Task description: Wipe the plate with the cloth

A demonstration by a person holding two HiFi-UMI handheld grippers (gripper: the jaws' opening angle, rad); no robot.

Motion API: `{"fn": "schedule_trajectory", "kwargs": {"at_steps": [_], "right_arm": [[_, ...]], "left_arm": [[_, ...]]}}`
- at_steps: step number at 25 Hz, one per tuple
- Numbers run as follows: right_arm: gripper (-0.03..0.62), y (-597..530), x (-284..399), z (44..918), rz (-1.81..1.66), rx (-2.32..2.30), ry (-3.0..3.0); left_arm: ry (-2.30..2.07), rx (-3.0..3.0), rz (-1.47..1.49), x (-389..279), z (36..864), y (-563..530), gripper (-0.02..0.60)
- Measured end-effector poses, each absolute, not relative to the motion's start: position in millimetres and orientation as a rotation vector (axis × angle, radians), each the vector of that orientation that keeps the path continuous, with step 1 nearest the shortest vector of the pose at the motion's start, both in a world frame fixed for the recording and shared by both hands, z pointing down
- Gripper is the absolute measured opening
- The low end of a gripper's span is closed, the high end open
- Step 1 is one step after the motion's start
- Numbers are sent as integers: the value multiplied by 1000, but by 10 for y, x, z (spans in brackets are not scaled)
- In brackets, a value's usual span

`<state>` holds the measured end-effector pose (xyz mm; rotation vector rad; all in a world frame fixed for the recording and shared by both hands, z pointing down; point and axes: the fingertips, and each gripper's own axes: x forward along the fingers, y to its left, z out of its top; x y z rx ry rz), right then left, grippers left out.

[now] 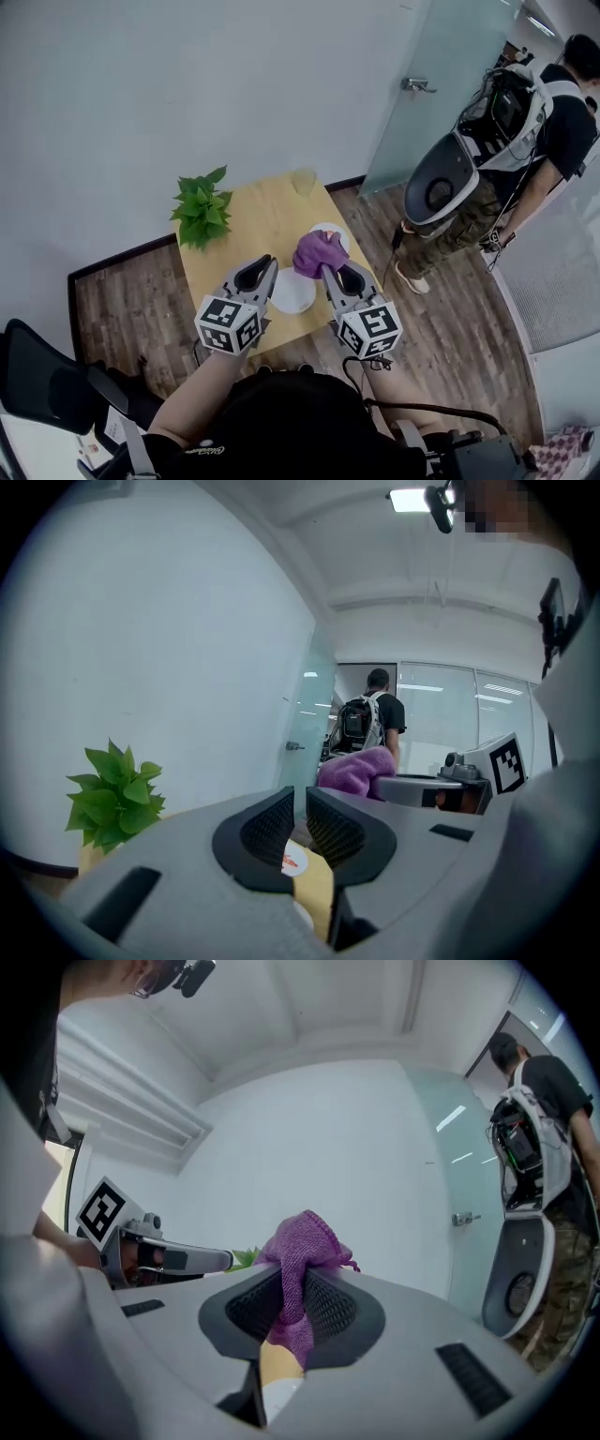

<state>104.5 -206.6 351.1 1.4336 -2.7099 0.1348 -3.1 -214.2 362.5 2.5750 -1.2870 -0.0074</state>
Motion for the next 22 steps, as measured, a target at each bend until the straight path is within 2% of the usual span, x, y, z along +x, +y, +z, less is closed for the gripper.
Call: {"fn": "schedule_trajectory", "kwargs": {"at_steps": [7,22], "right_arm": [[54,-1994,963,3184,29,1457,-2758],[54,-1965,828,3093,6,1426,-2768]], "left_arm": [[-1347,2630,-46,-68,3310,-2106,41],[-1360,2641,-56,-57,3240,-2056,41]]}}
